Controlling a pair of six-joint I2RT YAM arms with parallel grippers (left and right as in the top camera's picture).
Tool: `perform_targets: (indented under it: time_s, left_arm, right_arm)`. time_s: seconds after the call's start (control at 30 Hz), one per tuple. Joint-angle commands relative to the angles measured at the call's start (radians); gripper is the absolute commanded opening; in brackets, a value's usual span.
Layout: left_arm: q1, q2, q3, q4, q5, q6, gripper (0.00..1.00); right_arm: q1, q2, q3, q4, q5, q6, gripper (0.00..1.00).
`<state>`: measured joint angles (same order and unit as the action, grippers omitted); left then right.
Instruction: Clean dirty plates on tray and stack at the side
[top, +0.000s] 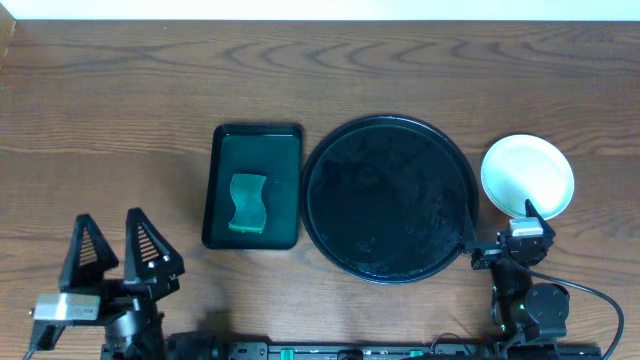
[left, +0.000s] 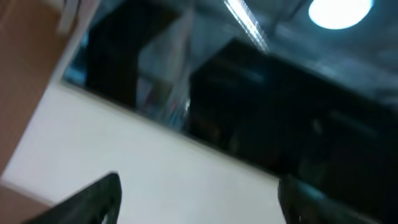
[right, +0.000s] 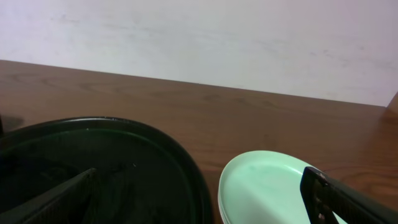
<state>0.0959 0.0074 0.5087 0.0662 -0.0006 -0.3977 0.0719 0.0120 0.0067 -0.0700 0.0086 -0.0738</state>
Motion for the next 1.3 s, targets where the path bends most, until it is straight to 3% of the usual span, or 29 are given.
perform_targets:
  time_s: [0.0, 0.2, 0.8, 1.1, 1.27]
  left_arm:
    - [-0.004, -0.005, -0.096, 0.175, 0.019, -0.008, 0.80]
    - [-0.004, -0.005, -0.241, 0.400, 0.016, -0.008, 0.80]
    - [-0.005, -0.005, -0.496, 0.399, 0.020, -0.065, 0.81]
    - [-0.034, -0.005, -0.505, 0.149, 0.018, -0.063, 0.80]
    - [-0.034, -0.005, -0.505, -0.069, 0.011, -0.041, 0.80]
  right_arm:
    - [-0.008, -0.006, -0.001, -0.005, 0.009, 0.001, 0.99]
    - [-0.008, -0.006, -0.001, -0.005, 0.009, 0.001, 0.99]
    - [-0.008, -0.006, -0.001, -0.005, 0.009, 0.001, 0.99]
    - [-0.008, -0.006, -0.001, -0.005, 0.009, 0.001, 0.99]
    - [-0.008, -0.006, -0.001, -0.005, 0.009, 0.001, 0.99]
